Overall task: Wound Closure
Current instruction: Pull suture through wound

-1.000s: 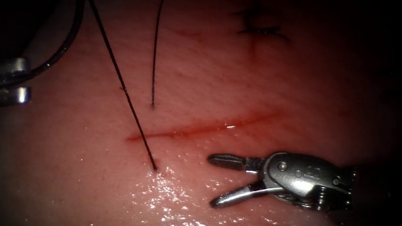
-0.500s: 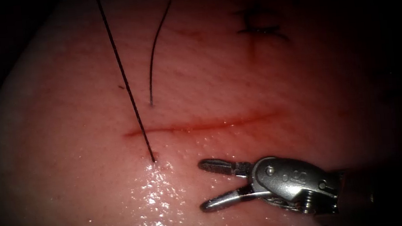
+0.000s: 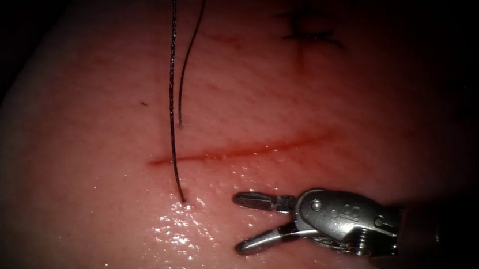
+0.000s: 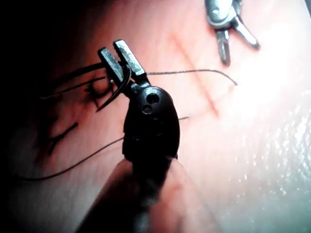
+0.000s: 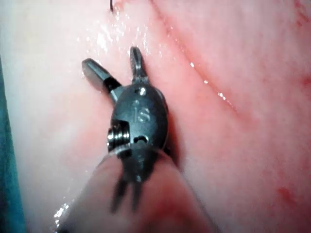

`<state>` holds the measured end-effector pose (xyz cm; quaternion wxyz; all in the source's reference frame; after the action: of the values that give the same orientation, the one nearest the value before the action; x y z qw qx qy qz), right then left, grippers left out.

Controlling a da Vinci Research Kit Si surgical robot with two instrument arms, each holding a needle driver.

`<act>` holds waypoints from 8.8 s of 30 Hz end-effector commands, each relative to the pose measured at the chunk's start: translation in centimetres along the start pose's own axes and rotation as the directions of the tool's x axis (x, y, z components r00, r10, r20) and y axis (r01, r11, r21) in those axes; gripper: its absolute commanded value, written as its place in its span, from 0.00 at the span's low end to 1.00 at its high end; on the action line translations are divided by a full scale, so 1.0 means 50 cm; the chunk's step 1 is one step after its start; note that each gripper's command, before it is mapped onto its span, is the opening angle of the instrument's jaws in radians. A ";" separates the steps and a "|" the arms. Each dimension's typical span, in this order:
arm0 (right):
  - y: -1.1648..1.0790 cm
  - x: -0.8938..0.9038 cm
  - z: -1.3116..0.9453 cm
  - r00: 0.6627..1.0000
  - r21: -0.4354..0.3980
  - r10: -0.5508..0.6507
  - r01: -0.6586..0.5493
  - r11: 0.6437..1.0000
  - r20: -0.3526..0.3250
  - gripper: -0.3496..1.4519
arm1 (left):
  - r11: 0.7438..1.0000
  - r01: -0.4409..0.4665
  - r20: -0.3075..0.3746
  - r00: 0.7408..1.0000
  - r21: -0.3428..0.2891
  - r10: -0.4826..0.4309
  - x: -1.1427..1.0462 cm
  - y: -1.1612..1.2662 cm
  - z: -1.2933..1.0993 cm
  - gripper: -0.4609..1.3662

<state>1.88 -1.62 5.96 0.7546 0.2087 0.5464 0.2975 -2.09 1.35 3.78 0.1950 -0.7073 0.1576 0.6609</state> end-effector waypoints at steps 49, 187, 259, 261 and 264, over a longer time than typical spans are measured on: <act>-0.0013 0.0059 0.0145 0.996 0.013 -0.089 0.089 0.996 0.005 0.00 | 0.996 0.092 0.076 0.993 0.001 -0.092 -0.0316 0.0210 -0.0246 0.06; -0.0311 0.0059 0.0110 0.844 0.330 -0.531 0.480 0.813 0.079 0.00 | 0.996 0.054 0.143 0.988 0.075 -0.064 -0.0355 0.0021 -0.0315 0.06; -0.0040 0.0053 0.0158 0.742 0.105 -0.668 0.662 0.742 0.046 0.80 | 0.993 0.105 0.135 0.985 0.057 -0.112 -0.0394 0.0069 -0.0332 0.06; -0.0035 0.0049 0.0172 0.741 0.100 -0.670 0.663 0.742 0.050 0.79 | 0.991 0.116 0.130 0.984 0.062 -0.123 -0.0395 0.0073 -0.0332 0.06; -0.0035 0.0046 0.0177 0.740 0.108 -0.671 0.664 0.740 0.042 0.65 | 0.991 0.118 0.129 0.984 0.064 -0.125 -0.0400 0.0080 -0.0329 0.06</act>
<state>2.82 -1.58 5.97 0.8227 0.0417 0.5665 -0.0242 -1.00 0.13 5.83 0.2673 -0.6628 0.1223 0.6887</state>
